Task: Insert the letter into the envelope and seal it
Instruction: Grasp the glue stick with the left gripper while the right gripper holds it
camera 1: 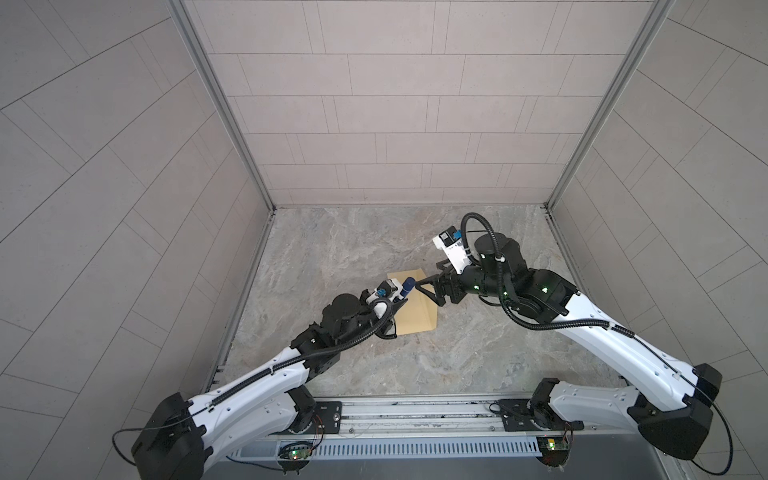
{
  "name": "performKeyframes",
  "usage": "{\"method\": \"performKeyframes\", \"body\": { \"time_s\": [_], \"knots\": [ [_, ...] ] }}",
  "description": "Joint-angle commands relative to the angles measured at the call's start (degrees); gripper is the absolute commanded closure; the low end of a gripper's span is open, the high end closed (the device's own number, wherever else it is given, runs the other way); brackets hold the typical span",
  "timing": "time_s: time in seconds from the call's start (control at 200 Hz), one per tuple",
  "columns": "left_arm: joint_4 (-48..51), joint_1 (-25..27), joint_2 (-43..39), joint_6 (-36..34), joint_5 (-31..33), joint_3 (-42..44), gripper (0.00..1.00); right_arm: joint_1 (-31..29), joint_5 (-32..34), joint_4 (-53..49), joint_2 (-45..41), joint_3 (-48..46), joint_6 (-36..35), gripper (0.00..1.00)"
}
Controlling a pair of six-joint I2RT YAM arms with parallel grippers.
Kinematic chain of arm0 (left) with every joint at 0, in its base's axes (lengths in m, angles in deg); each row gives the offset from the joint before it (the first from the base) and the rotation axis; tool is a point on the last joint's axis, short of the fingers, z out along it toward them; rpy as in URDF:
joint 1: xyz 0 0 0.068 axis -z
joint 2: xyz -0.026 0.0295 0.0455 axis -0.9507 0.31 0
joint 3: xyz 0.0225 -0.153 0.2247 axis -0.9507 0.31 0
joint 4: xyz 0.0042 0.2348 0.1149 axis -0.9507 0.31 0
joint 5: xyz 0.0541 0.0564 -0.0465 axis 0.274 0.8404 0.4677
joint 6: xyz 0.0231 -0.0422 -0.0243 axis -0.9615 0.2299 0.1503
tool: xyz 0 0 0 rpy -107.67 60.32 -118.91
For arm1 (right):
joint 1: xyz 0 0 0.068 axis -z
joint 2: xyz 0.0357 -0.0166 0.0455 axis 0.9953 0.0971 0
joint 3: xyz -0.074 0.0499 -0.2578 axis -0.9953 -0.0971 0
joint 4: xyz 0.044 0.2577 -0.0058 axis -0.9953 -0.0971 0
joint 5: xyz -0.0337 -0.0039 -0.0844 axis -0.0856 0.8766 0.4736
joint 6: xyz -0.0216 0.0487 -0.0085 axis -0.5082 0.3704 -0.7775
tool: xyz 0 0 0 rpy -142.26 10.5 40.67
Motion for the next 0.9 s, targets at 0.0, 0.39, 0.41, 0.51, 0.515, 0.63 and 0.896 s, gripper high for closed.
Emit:
{"method": "performKeyframes", "body": {
  "time_s": [0.0,0.39,0.41,0.51,0.515,0.63,0.896],
  "knots": [
    [-5.00,0.62,-0.59,-6.12,1.21,1.71,1.00,0.09,-3.36,-3.90,0.81,0.75,-0.45,0.11],
    [-4.03,3.89,-0.42,-9.50,2.77,2.64,1.00,-0.71,-6.66,0.20,4.27,-0.60,2.27,0.35],
    [-3.93,3.92,-0.52,-9.46,2.90,2.72,1.00,-0.76,-6.70,0.13,4.41,-0.66,2.27,0.37],
    [-3.41,4.25,-0.84,-9.55,3.32,2.73,1.00,-1.09,-6.69,0.35,4.79,-0.78,2.45,0.43],
    [-3.41,4.26,-0.80,-9.52,3.36,2.73,1.00,-1.15,-6.66,0.37,4.81,-0.78,2.45,0.43],
    [-3.30,4.53,-0.69,-9.23,4.03,2.60,1.00,-1.81,-6.64,0.56,5.27,-0.79,2.59,0.47],
    [-2.23,4.80,-0.64,-8.62,4.02,1.68,1.00,-2.92,-4.29,-0.52,6.45,-0.52,1.90,0.65]
  ]
}}
